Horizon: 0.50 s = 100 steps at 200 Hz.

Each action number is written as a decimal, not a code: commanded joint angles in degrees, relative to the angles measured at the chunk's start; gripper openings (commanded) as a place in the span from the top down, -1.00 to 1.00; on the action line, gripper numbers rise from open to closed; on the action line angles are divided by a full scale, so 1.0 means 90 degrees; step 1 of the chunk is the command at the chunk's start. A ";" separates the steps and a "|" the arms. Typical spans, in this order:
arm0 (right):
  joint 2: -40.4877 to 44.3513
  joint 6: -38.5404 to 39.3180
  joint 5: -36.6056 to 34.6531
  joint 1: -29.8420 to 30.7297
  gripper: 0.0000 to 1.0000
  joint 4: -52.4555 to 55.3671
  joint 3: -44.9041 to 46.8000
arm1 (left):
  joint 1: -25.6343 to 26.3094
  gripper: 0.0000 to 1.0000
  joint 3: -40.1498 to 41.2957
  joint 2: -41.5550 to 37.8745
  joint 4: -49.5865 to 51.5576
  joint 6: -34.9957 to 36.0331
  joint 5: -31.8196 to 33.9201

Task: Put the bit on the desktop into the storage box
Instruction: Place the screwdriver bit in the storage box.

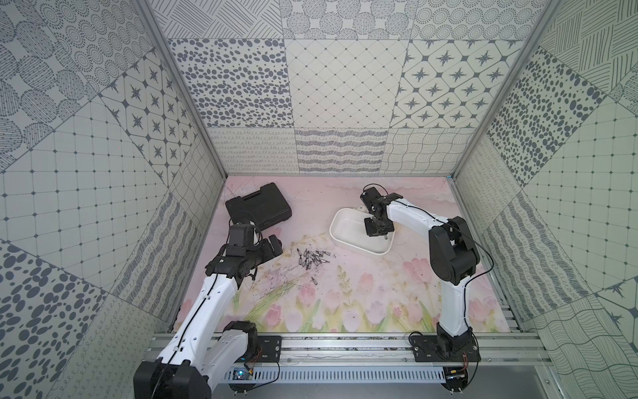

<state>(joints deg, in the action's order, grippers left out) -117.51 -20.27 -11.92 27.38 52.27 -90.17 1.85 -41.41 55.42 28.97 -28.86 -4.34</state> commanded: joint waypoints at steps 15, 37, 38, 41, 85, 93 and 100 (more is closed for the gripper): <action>-0.0290 0.0026 -0.0170 -0.0045 0.73 -0.0172 0.0037 | 0.0001 -0.99 0.0001 -0.0058 -0.0026 0.0062 -0.0133; -0.0356 0.0033 -0.0203 -0.0046 0.72 -0.0183 0.0058 | 0.0005 -0.98 0.0001 -0.0058 -0.0016 0.0062 -0.0133; -0.0358 0.0035 -0.0206 -0.0050 0.72 -0.0183 0.0058 | 0.0007 -0.99 0.0001 -0.0061 -0.0021 0.0062 -0.0133; -0.0361 0.0036 -0.0208 -0.0060 0.72 -0.0183 0.0058 | 0.0002 -0.99 0.0001 -0.0062 -0.0024 0.0062 -0.0128; -0.0395 0.0026 -0.0189 -0.0069 0.68 -0.0233 0.0145 | 0.0008 -0.98 0.0001 -0.0064 -0.0023 0.0062 -0.0133; -0.0390 0.0025 -0.0184 -0.0066 0.66 -0.0237 0.0156 | 0.0001 -0.98 0.0004 -0.0063 -0.0015 0.0062 -0.0133; -0.0388 0.0028 -0.0166 -0.0064 0.64 -0.0237 0.0170 | 0.0002 -0.99 0.0006 -0.0064 -0.0016 0.0057 -0.0121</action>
<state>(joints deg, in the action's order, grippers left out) -120.07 -20.05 -12.84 27.07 51.11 -89.80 1.85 -41.41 55.07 28.99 -28.86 -4.47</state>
